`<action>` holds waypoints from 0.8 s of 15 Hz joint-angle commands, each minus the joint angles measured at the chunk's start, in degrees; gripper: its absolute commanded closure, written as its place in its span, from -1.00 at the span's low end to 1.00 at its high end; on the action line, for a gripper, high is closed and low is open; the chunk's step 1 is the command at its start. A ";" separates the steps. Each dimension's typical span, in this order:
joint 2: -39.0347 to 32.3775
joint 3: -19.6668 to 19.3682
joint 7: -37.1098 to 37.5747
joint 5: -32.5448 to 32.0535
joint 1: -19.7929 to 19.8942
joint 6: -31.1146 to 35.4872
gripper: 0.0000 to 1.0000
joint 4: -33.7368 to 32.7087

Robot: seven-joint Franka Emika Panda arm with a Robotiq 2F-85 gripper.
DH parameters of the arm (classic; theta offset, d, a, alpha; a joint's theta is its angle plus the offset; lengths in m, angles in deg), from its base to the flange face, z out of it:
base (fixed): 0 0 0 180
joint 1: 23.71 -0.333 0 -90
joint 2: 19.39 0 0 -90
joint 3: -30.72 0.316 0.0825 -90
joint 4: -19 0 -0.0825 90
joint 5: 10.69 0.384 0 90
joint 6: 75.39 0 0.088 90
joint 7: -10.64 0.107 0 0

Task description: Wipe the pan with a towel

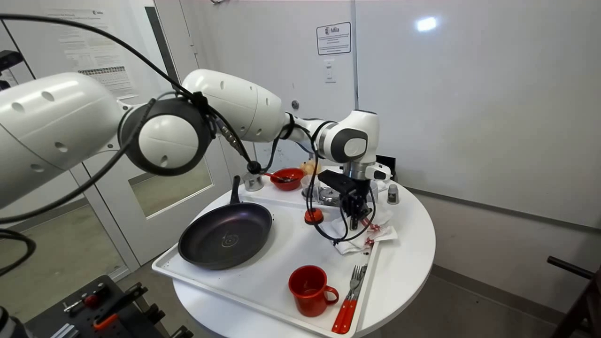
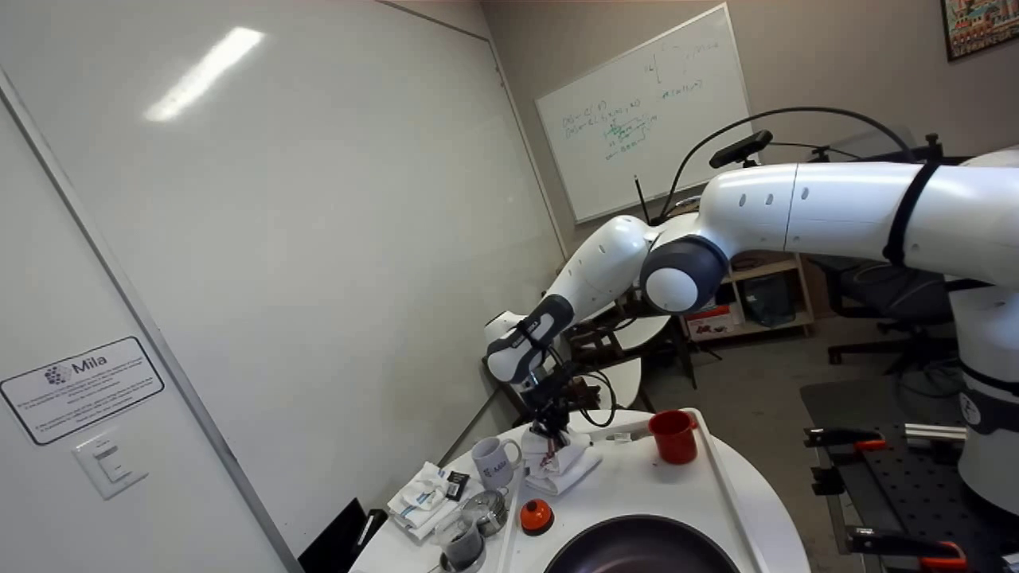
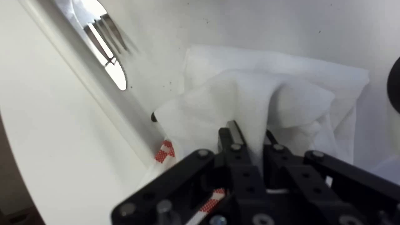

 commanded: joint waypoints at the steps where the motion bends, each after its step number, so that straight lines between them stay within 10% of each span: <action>1: 6.02 -1.71 -0.70 -2.25 -1.63 2.35 0.94 6.22; 12: 16.06 -1.51 -3.86 -3.60 -2.43 8.41 0.94 19.54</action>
